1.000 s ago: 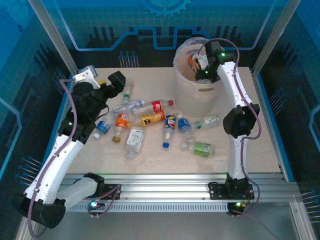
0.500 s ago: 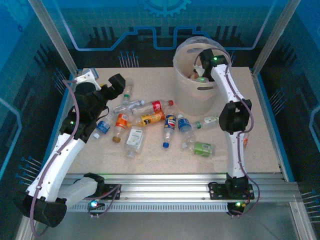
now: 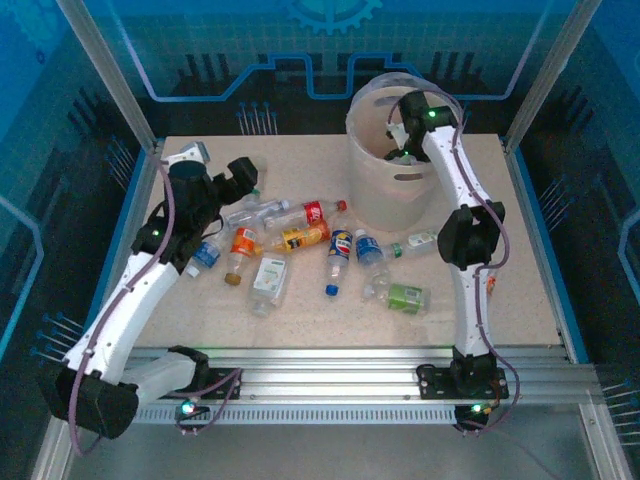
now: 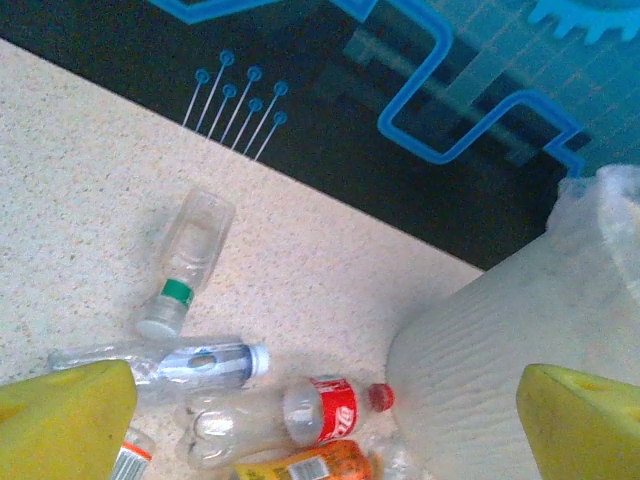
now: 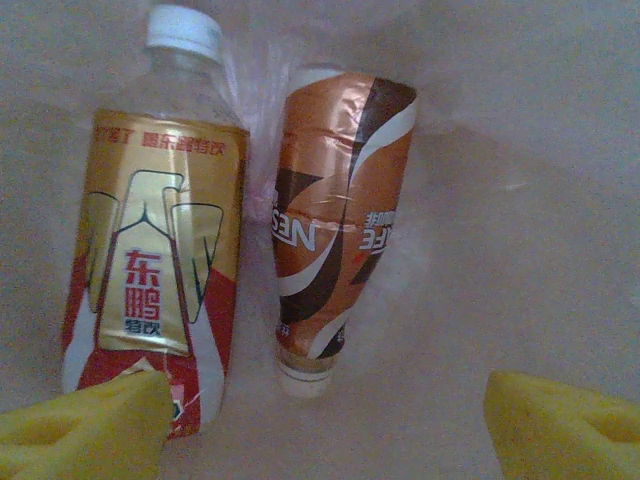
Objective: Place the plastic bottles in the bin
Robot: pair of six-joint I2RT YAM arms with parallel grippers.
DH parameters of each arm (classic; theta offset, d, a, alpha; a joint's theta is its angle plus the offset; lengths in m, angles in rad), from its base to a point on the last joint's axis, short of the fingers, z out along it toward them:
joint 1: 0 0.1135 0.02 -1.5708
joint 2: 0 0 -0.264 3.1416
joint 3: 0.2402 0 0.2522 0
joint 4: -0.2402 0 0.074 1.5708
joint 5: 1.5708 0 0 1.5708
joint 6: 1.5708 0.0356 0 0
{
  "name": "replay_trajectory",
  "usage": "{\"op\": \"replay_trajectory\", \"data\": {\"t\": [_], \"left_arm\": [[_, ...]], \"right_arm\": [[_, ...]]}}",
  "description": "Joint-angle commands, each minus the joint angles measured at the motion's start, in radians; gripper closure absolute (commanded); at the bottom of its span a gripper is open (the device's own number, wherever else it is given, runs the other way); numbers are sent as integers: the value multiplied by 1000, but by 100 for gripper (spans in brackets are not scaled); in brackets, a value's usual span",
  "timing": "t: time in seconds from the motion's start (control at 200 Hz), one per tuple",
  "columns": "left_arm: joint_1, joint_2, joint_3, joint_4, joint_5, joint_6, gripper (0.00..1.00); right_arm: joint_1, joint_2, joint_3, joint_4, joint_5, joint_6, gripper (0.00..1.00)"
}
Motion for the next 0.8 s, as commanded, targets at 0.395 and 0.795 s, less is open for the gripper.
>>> {"op": "replay_trajectory", "data": {"t": [0.395, 0.795], "left_arm": [[31, 323, 240, -133, 87, 188, 1], [131, 701, 530, -268, 115, 309, 1]], "right_arm": [[8, -292, 40, 67, -7, 102, 0], [7, -563, -198, 219, 92, 271, 0]]}}
